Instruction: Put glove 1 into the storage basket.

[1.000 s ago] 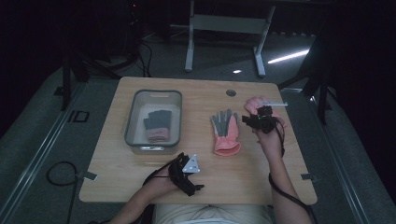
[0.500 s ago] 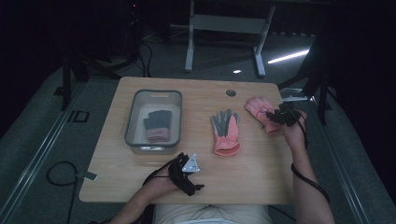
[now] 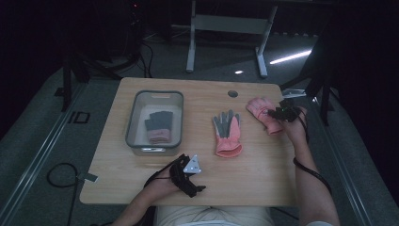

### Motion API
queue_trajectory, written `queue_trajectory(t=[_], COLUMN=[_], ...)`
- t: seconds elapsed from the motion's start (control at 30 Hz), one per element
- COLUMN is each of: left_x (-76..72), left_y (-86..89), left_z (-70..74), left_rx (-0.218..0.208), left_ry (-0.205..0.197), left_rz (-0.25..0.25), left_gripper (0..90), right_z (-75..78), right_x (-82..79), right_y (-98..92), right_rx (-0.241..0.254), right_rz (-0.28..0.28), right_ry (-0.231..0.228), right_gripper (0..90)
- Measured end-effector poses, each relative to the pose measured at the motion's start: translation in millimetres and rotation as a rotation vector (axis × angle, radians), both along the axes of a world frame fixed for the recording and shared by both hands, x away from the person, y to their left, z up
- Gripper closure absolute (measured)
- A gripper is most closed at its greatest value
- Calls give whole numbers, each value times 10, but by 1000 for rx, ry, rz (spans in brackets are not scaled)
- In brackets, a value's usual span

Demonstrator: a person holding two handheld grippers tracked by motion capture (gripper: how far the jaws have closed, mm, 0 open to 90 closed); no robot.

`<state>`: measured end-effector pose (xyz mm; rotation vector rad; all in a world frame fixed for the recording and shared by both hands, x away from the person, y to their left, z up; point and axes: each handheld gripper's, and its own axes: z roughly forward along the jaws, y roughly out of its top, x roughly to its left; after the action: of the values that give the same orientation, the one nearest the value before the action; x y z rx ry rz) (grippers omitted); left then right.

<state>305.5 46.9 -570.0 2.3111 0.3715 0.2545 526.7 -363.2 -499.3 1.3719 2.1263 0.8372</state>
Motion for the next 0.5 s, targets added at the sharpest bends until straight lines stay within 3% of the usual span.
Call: queue_trajectory(t=[0.33, 0.5], left_x=[-7, -4], left_y=[1, 10], left_z=[-2, -2], left_rx=[-1, -13], left_ry=[8, 13], left_rz=[-5, -3], left_gripper=[46, 46], right_z=[-196, -279], right_x=[81, 104], right_y=[19, 50], right_rx=[-59, -84], right_rz=[31, 41], right_ry=[28, 37], right_gripper=[521, 596])
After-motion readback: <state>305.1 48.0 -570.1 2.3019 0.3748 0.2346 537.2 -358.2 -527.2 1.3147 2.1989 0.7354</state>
